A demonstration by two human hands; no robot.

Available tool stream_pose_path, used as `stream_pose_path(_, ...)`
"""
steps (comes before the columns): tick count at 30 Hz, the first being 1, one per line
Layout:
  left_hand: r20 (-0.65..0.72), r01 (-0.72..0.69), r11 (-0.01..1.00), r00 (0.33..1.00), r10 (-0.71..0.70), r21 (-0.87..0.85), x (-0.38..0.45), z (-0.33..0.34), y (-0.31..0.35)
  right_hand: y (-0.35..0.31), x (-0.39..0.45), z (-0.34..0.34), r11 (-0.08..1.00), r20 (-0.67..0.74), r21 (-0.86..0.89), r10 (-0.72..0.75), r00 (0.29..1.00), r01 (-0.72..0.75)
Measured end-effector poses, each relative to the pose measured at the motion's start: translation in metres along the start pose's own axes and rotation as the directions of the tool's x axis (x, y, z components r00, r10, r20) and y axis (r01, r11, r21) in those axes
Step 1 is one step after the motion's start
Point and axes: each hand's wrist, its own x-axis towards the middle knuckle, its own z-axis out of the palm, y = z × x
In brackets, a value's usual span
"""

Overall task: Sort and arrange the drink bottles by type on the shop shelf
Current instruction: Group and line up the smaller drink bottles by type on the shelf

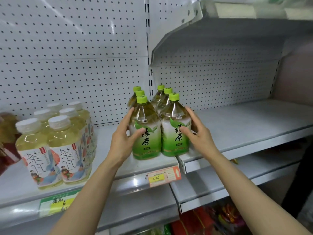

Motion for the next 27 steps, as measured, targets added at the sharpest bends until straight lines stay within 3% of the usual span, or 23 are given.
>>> stream_pose_path(6,0.005,-0.042,0.999,0.999,0.042,0.022,-0.013,-0.004,0.004,0.000,-0.009,0.001,0.997,0.006,0.076,-0.018,1.000,0.017)
stream_pose_path(10,0.059,0.054,0.998,0.997,-0.052,-0.036,0.002,-0.010,0.002,0.002,-0.001,-0.003,0.990,0.030,0.138,-0.008,1.000,0.004)
stream_pose_path(12,0.012,0.190,0.973,0.982,-0.190,-0.128,0.020,-0.017,0.000,0.003,0.016,-0.007,0.974,0.012,0.224,0.045,0.999,-0.046)
stream_pose_path(16,0.047,0.123,0.984,0.992,-0.118,-0.129,0.043,-0.021,0.005,0.005,0.059,-0.008,0.903,0.112,0.375,0.181,0.977,-0.210)
stream_pose_path(19,0.063,0.196,0.975,0.980,-0.191,-0.104,0.066,-0.010,0.006,0.010,0.080,0.001,0.809,0.247,0.498,0.214,0.945,-0.313)
stream_pose_path(21,0.119,0.262,0.943,0.963,-0.241,-0.207,0.072,-0.005,0.003,0.008,0.083,0.008,0.767,0.289,0.546,0.203,0.935,-0.335)
stream_pose_path(24,0.244,0.282,0.880,0.949,-0.198,-0.382,0.061,-0.002,-0.007,0.009,0.086,0.014,0.777,0.280,0.545,0.184,0.942,-0.314)
stream_pose_path(27,0.226,0.272,0.877,0.955,-0.194,-0.396,0.057,-0.002,-0.012,0.014,0.086,0.017,0.831,0.260,0.476,0.180,0.949,-0.289)
